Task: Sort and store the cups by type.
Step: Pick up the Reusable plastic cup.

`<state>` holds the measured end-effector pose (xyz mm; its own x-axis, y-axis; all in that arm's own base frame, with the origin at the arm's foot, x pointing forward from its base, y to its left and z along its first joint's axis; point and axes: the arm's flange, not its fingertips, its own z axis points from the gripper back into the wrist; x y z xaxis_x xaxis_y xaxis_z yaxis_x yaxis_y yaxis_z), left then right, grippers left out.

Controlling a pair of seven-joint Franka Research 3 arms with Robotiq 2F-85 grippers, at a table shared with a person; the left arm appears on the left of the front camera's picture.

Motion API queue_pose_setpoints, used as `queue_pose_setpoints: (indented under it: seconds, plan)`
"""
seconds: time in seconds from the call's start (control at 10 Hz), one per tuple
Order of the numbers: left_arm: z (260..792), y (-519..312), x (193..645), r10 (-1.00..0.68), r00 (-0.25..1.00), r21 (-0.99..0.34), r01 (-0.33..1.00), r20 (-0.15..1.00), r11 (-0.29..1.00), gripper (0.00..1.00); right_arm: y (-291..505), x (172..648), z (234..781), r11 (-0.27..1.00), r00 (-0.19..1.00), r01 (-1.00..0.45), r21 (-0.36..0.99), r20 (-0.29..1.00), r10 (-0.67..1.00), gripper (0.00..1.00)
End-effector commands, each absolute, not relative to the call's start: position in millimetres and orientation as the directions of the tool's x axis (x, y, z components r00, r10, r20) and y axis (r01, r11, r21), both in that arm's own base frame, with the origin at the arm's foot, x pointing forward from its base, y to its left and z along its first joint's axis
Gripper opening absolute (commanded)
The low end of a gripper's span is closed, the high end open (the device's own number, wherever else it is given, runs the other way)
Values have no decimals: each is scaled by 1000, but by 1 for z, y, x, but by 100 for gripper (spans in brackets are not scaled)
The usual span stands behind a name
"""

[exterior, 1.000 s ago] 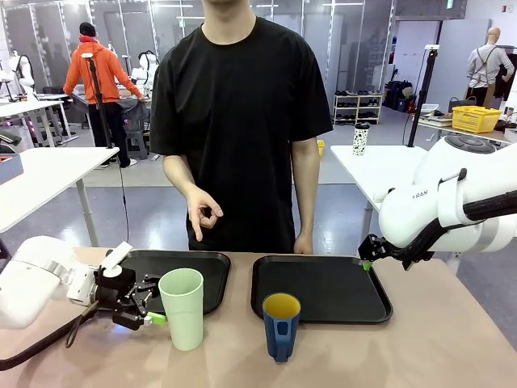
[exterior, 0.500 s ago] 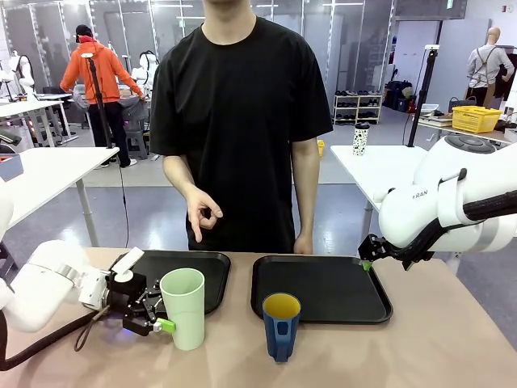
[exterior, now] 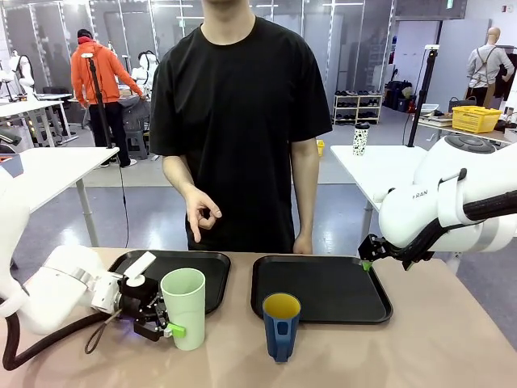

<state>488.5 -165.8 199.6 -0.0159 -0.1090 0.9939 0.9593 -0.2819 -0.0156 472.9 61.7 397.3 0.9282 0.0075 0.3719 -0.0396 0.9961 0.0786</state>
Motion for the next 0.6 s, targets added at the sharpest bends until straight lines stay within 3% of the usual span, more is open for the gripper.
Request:
queue_pose_setpoints:
  seconds: [0.0,0.4,0.5]
  plan:
    - [192,-178,496,-52,-49,31,950,997,-312,100,61,473,397,996,928,-37,82,372,4,100]
    - [191,-179,493,-35,-28,15,945,999,-326,100,61,473,397,996,928,-37,82,372,4,100]
    - [191,-180,491,-11,-40,34,939,999,-343,90,61,473,397,996,928,-37,82,372,4,100]
